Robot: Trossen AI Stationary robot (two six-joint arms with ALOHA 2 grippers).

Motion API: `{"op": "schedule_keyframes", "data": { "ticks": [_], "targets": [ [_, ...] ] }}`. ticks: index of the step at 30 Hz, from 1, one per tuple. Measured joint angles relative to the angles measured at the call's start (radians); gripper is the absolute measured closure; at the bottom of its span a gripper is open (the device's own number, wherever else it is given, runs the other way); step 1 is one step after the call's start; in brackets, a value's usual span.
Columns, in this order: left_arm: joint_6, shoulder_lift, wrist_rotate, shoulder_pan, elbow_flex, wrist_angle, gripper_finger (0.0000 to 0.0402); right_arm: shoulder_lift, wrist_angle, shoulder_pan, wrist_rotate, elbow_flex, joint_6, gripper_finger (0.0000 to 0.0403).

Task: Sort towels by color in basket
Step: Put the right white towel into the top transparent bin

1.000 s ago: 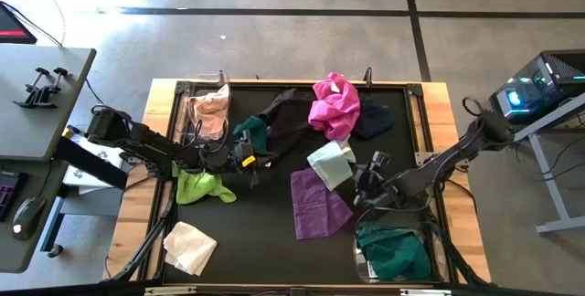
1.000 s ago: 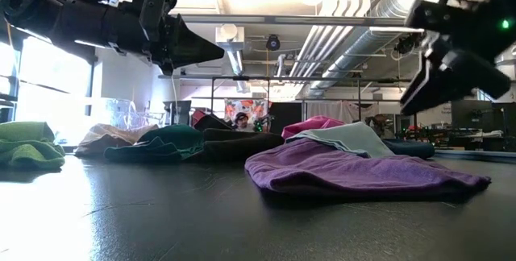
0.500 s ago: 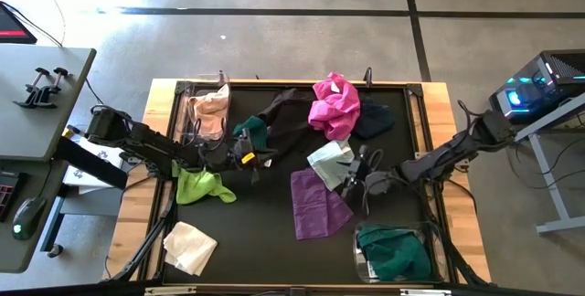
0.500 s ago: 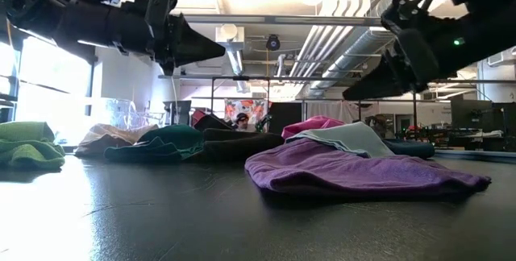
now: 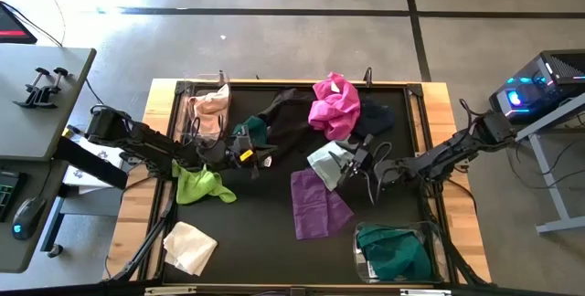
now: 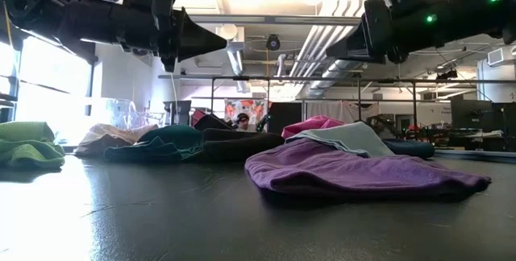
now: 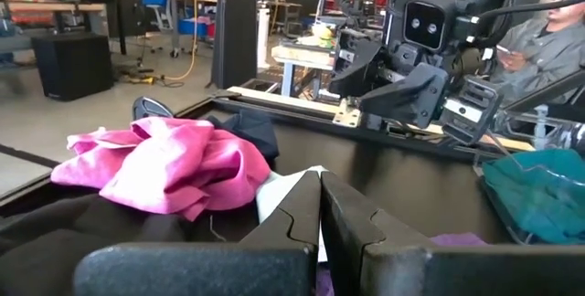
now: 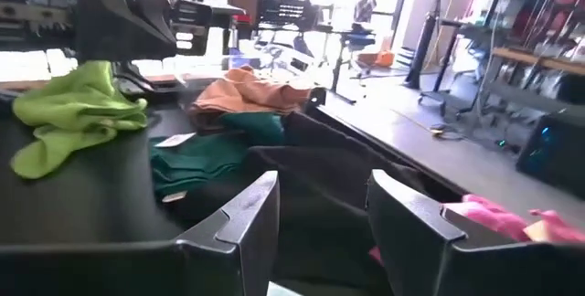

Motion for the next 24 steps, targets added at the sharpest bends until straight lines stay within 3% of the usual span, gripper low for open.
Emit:
{"op": "schedule_keyframes", "data": {
  "ticks": [9,15,19,24],
  "targets": [
    [-0.077,0.0,-0.001,-0.027,0.0,-0.053,0.0401,-0.008,-0.035,0.001,-0.053,0.0,0.084,0.0236],
    [-0.076,0.0,-0.001,-0.036,0.0,-0.052,0.0401,-0.055,-0.05,0.015,-0.099,0.0,0.064,0.0197],
    [-0.076,0.0,-0.001,-0.036,0.0,-0.055,0.0401,-0.11,-0.131,0.022,-0.101,0.0,0.069,0.0168],
    [-0.056,0.0,-0.001,-0.034,0.0,-0.058,0.0401,-0.205,-0.33,0.03,-0.129,0.0,0.118,0.016]
  ]
}}
